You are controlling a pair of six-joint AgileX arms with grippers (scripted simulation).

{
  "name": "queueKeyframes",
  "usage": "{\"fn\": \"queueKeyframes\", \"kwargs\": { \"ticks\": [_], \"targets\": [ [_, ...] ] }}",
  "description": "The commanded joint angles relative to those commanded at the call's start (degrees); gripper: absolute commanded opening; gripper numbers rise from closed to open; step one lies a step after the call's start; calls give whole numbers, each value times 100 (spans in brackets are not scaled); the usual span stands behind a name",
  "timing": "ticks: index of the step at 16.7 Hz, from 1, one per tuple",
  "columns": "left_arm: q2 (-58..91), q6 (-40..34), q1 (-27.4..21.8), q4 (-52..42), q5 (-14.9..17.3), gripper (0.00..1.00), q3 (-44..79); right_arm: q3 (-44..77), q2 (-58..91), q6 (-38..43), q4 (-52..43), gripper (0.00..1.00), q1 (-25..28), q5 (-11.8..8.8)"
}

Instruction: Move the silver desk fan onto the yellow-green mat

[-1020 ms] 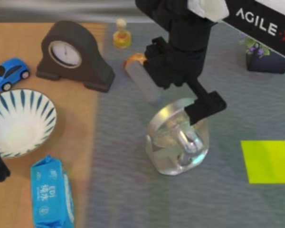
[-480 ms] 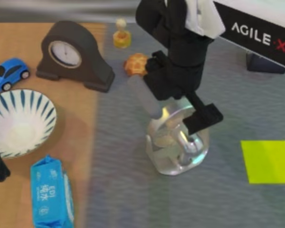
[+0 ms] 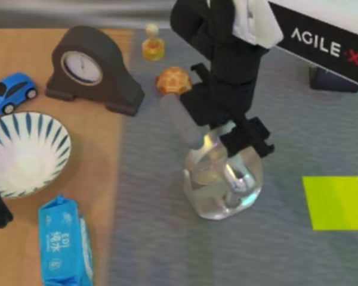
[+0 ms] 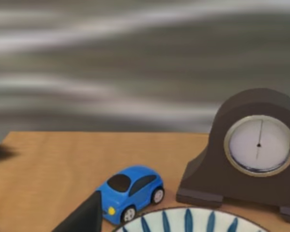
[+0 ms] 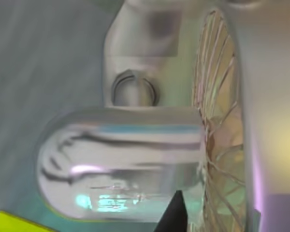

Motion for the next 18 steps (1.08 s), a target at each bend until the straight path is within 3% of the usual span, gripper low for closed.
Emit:
{"fn": "queueKeyframes", "kwargs": {
  "ticks": [4, 5, 14, 18],
  "targets": [
    [0, 0, 0, 0, 0, 100, 0, 0, 0, 0, 0, 2, 0, 0],
    [0, 0, 0, 0, 0, 100, 0, 0, 0, 0, 0, 0, 0, 0],
    [0, 0, 0, 0, 0, 100, 0, 23, -9, 1, -21, 0, -10, 0],
    [0, 0, 0, 0, 0, 100, 0, 701, 99, -8, -589, 0, 9, 0]
  ]
}}
